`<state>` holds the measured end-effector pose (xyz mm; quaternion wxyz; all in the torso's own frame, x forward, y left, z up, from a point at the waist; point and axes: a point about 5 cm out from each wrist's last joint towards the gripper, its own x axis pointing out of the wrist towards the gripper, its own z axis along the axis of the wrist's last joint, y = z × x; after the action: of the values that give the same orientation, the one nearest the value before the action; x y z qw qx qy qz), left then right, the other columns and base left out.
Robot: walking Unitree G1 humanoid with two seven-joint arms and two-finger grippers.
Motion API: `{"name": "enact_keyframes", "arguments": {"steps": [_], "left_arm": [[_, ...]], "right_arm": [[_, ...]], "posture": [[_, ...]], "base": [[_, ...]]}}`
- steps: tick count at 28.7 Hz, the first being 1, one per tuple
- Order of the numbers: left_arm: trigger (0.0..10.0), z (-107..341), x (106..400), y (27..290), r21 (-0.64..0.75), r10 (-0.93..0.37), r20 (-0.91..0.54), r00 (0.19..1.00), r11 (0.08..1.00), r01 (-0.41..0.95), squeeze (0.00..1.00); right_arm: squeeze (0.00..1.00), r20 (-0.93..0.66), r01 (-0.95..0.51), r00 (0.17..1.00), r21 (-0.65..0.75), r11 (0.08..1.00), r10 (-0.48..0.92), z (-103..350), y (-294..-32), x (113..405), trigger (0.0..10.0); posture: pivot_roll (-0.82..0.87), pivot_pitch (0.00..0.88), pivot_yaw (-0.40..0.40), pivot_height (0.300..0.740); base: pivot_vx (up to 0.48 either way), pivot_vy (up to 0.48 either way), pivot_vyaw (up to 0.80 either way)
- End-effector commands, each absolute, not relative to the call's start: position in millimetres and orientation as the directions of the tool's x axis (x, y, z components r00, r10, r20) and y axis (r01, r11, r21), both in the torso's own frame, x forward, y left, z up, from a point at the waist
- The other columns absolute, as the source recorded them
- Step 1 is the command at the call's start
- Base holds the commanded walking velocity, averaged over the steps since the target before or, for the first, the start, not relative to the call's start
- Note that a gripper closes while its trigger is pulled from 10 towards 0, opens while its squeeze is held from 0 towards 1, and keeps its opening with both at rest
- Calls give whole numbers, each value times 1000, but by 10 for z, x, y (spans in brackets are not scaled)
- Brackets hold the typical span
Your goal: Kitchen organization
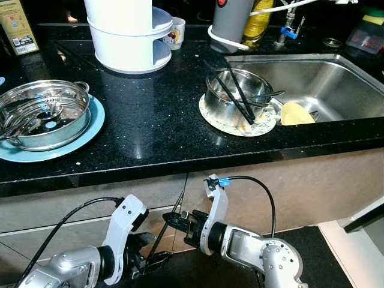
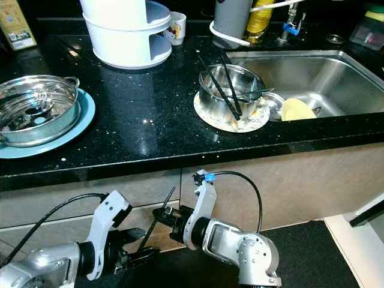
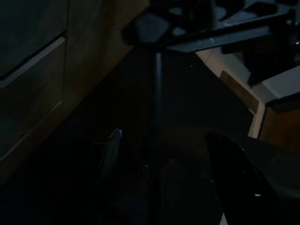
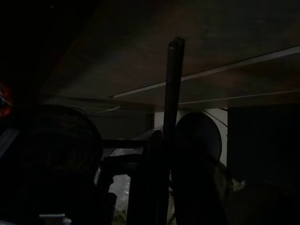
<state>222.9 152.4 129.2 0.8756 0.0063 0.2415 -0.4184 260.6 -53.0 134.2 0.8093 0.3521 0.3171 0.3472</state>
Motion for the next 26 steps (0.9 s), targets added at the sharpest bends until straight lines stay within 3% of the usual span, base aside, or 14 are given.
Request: {"name": "enact_keyframes", "arguments": {"steps": [1,4,12,15,19,22,23,24,26], "left_arm": [[10000,1266,2209,1546,-185,-722,-445,529,653,735,0],[10000,1286,2206,1546,-188,-730,-437,526,646,740,0],[10000,1292,2158,1515,-216,-753,-432,496,620,754,0],[10000,1246,2171,1541,-200,-725,-463,510,646,737,0],[10000,1085,2220,1637,-147,-591,-577,564,755,640,0],[10000,1063,2225,1647,-146,-578,-586,567,765,628,0],[10000,923,2250,1680,-128,-502,-630,592,819,559,0],[10000,923,2250,1680,-128,-502,-630,592,819,559,0],[10000,818,2249,1676,-117,-441,-673,594,856,503,0]], "right_arm": [[0,-322,-282,561,792,542,763,1197,-551,2541,0],[0,-339,-274,575,778,566,745,1181,-603,2553,0],[0,-464,-116,711,664,739,528,1009,-1075,2678,0],[0,-503,-41,754,605,796,421,953,-1271,2728,0],[0,-547,81,789,544,835,279,849,-1535,2757,0],[0,-552,100,793,536,838,258,831,-1573,2760,0],[0,-611,132,781,369,920,133,674,-1852,2736,0],[0,-611,132,781,369,920,133,674,-1852,2736,0],[0,-630,42,776,97,994,28,602,-2075,2722,0]], "posture": [[-79,218,-71,740],[-79,218,-71,740],[-80,220,-71,740],[-80,220,-71,740],[-83,223,-67,740],[-83,223,-67,740],[-82,221,-68,740],[-82,221,-68,740],[-82,221,-68,740]], "base": [[0,0,0],[0,0,0],[0,0,0],[0,0,0],[0,0,0],[0,0,0],[0,0,0],[0,0,0],[0,0,0]]}}
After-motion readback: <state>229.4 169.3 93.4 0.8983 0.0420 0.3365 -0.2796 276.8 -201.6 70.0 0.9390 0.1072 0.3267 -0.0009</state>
